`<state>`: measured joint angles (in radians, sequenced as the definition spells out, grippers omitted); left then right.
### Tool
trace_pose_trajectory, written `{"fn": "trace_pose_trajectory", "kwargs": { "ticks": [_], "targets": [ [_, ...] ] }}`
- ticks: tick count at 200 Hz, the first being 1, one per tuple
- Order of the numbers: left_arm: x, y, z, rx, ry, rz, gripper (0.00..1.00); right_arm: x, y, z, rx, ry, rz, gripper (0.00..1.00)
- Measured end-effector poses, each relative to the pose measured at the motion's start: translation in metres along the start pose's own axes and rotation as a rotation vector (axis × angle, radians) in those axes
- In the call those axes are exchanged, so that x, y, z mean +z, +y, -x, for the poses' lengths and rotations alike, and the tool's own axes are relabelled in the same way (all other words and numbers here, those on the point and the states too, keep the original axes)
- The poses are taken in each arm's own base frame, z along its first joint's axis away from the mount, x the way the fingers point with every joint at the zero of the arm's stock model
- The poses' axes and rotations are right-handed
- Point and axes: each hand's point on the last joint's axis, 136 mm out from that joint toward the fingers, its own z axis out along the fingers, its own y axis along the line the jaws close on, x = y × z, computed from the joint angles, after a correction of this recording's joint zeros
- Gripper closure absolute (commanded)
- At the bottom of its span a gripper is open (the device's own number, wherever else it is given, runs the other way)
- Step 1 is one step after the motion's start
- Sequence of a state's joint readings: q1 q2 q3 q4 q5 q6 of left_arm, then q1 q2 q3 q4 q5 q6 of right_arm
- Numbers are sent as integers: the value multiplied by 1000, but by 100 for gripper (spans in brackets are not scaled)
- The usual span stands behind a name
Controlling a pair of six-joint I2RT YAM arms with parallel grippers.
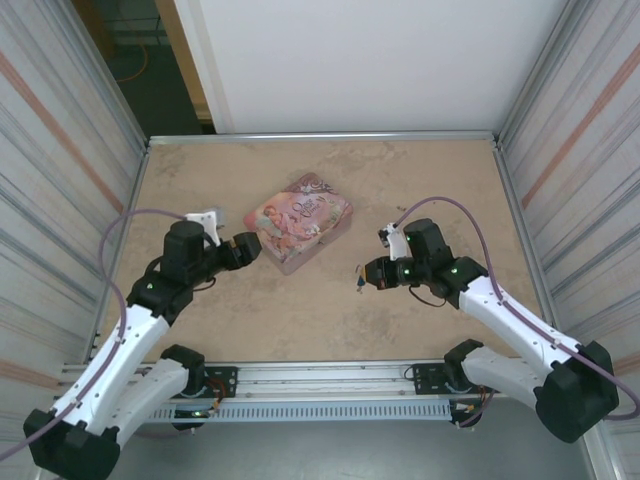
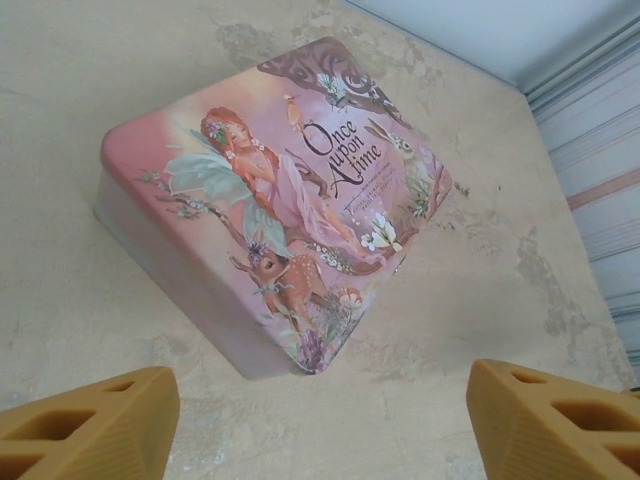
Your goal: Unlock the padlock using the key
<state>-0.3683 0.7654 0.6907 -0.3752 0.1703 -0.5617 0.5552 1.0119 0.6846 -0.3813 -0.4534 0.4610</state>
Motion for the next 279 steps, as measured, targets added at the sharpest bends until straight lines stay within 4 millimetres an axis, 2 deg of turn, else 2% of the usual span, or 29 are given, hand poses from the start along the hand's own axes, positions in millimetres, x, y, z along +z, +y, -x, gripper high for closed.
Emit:
{"fn": "trace_pose_trajectory", "kwargs": {
  "ticks": [40, 96, 214, 279],
  "targets": [
    [-8, 8, -14, -8, -3, 0, 12, 3, 4, -21, -8, 77, -15, 100],
    [-13, 11, -21, -33, -6, -2, 11, 5, 2, -44, -2, 161, -54, 100],
    [-13, 13, -21, -76, -3, 3, 10, 24, -19, -67, 73, 267, -132, 100],
    [-3, 19, -27, -84, 38, 30, 10, 42, -32, -75, 95, 309, -158, 100]
  ]
}}
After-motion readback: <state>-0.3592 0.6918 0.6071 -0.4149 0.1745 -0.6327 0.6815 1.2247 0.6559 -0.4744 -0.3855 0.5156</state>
